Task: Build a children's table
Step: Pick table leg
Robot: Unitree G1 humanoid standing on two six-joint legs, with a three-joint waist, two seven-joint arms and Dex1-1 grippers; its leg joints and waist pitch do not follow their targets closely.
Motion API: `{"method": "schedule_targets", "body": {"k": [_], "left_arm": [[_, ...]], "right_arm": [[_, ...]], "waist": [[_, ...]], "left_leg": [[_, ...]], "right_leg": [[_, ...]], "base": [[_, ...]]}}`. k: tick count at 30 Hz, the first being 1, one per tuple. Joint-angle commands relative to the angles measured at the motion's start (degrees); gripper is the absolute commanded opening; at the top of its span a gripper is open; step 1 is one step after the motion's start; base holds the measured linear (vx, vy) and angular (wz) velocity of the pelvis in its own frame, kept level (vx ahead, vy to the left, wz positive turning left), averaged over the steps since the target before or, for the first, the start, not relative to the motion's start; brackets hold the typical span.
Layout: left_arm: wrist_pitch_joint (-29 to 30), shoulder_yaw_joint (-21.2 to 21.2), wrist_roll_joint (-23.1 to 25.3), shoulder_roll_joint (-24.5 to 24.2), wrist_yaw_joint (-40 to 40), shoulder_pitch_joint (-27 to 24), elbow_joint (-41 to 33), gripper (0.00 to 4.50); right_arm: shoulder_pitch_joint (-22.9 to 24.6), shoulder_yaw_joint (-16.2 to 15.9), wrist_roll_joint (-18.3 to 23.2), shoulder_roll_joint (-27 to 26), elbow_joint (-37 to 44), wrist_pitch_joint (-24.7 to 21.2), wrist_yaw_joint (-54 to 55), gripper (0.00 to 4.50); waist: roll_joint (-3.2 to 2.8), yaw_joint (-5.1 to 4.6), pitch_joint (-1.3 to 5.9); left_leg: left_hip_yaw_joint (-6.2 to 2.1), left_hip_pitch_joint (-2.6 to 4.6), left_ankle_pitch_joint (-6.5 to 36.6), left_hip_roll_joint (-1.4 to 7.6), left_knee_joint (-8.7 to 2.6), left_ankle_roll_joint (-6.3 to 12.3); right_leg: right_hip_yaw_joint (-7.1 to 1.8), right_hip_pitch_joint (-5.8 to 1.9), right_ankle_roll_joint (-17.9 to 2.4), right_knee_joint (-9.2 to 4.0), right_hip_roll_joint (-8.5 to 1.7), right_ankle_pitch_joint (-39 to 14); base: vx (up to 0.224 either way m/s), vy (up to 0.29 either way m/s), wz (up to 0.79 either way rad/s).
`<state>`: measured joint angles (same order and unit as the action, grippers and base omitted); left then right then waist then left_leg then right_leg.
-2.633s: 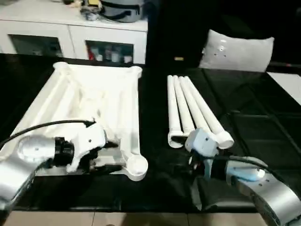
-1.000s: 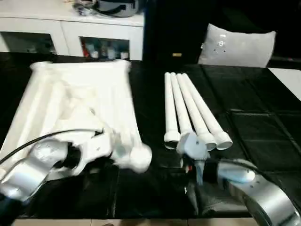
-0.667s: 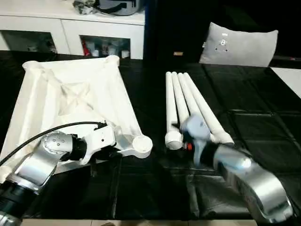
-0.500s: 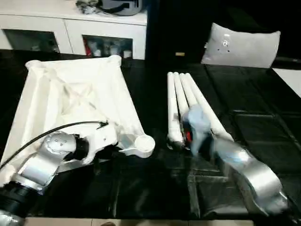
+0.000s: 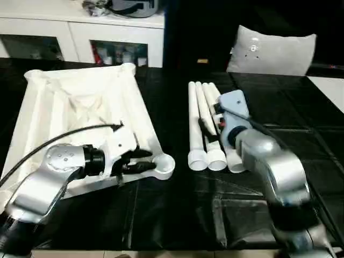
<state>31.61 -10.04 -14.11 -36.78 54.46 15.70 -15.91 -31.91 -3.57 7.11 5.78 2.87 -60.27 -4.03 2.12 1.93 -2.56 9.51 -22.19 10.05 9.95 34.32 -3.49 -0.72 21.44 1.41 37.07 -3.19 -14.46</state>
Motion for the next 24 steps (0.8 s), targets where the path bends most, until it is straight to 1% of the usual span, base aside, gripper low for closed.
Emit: {"method": "schedule_targets", "body": {"k": [1, 2, 3, 6, 7, 11, 13, 17, 18, 21, 24], "left_arm": [[2.25, 0.19, -1.01, 0.15, -0.9, -0.13, -2.42, 1.96], [2.91, 0.01, -1.01, 0.3, -1.25, -0.16, -3.15, 2.14], [3.38, -0.17, -0.89, 0.45, -1.61, -0.16, -3.61, 2.26], [4.63, -0.4, -0.58, 0.53, -2.5, -0.31, -4.81, 2.27], [5.06, -0.45, -0.48, 0.44, -2.77, -0.34, -5.1, 2.27], [6.87, -0.9, -0.58, 0.0, -3.4, -0.33, -6.5, 2.27], [7.47, -0.86, -0.91, 0.05, -3.63, -0.35, -6.92, 2.27], [8.77, -0.89, -1.13, -0.28, -4.11, -0.61, -7.68, 2.27], [9.01, -0.89, -1.18, -0.36, -4.21, -0.76, -7.87, 2.27], [9.48, -0.93, -1.2, -0.42, -4.44, -0.94, -8.3, 2.27], [9.9, -0.86, -1.19, -0.68, -4.59, -1.25, -8.75, 2.27]], "right_arm": [[-1.62, 1.38, 0.05, -0.13, -2.01, -1.17, 1.37, 4.5], [-2.58, 1.82, -0.08, -0.66, -3.67, -1.19, 1.94, 4.5], [-3.38, 2.22, -0.06, -1.15, -5.18, -1.09, 2.26, 4.5], [-5.77, 3.97, 0.97, -3.13, -9.31, -0.67, 1.88, 4.5], [-6.74, 3.81, 0.9, -3.3, -10.94, -0.09, 1.47, 4.5], [-9.44, 4.93, 1.5, -4.27, -16.4, 1.41, 1.66, 4.5], [-10.14, 6.01, 2.35, -5.07, -18.21, 2.03, 1.61, 4.5], [-11.44, 6.43, 1.45, -5.93, -22.89, 3.71, 2.35, 4.5], [-11.7, 6.5, 1.22, -6.15, -24.27, 4.35, 2.53, 4.5], [-12.18, 6.85, 1.48, -6.4, -26.28, 5.14, 2.64, 4.5], [-12.6, 7.22, 1.95, -6.85, -29.62, 6.52, 2.16, 4.5]], "waist": [[-0.89, 0.1, 3.09], [-0.67, 0.11, 3.04], [-0.6, 0.15, 3.02], [-0.87, 0.12, 2.99], [-0.88, 0.1, 3.05], [-0.75, 0.09, 3.16], [-0.81, 0.19, 3.21], [-0.77, 0.25, 3.44], [-0.66, 0.23, 3.38], [-0.67, 0.25, 3.33], [-0.68, 0.24, 3.43]], "left_leg": [[-0.33, 1.7, 7.19, 1.9, -4.19, -5.49], [-0.26, 1.68, 7.25, 1.86, -4.19, -5.45], [-0.21, 1.72, 7.31, 1.85, -4.2, -5.64], [-0.25, 1.68, 8.54, 1.84, -4.27, -6.15], [-0.26, 1.74, 8.93, 1.88, -4.28, -6.33], [-0.2, 1.65, 7.66, 1.83, -4.14, -6.3], [-0.13, 1.6, 6.58, 1.82, -4.06, -5.98], [-0.12, 1.46, 4.57, 1.72, -3.91, -5.81], [-0.09, 1.39, 4.73, 1.71, -3.94, -5.76], [-0.05, 1.41, 5.38, 1.79, -3.94, -5.67], [-0.02, 1.37, 4.96, 1.79, -3.87, -5.5]], "right_leg": [[-1.17, -1.27, -9.12, -3.66, -2.61, 4.01], [-1.17, -1.3, -8.92, -3.75, -2.54, 3.85], [-1.2, -1.27, -8.63, -3.75, -2.56, 3.38], [-1.25, -1.16, -7.94, -3.84, -2.61, 1.48], [-1.22, -1.16, -7.78, -3.84, -2.62, 1.22], [-1.18, -1.24, -7.88, -3.68, -2.59, 3.05], [-1.18, -1.29, -7.88, -3.58, -2.54, 4.91], [-1.03, -1.47, -8.05, -3.3, -2.46, 7.75], [-1.03, -1.49, -8.06, -3.37, -2.47, 7.49], [-1.07, -1.45, -8.06, -3.43, -2.52, 6.45], [-1.05, -1.46, -8.16, -3.36, -2.53, 7.0]], "base": [[0.0, 0.0, 0.0], [0.0, 0.0, 0.0], [0.0, 0.0, 0.0], [0.0, 0.0, 0.0], [0.0, 0.0, 0.0], [0.0, 0.0, 0.0], [0.0, 0.0, 0.0], [0.0, 0.0, 0.0], [0.0, 0.0, 0.0], [0.0, 0.0, 0.0], [0.0, 0.0, 0.0]]}}
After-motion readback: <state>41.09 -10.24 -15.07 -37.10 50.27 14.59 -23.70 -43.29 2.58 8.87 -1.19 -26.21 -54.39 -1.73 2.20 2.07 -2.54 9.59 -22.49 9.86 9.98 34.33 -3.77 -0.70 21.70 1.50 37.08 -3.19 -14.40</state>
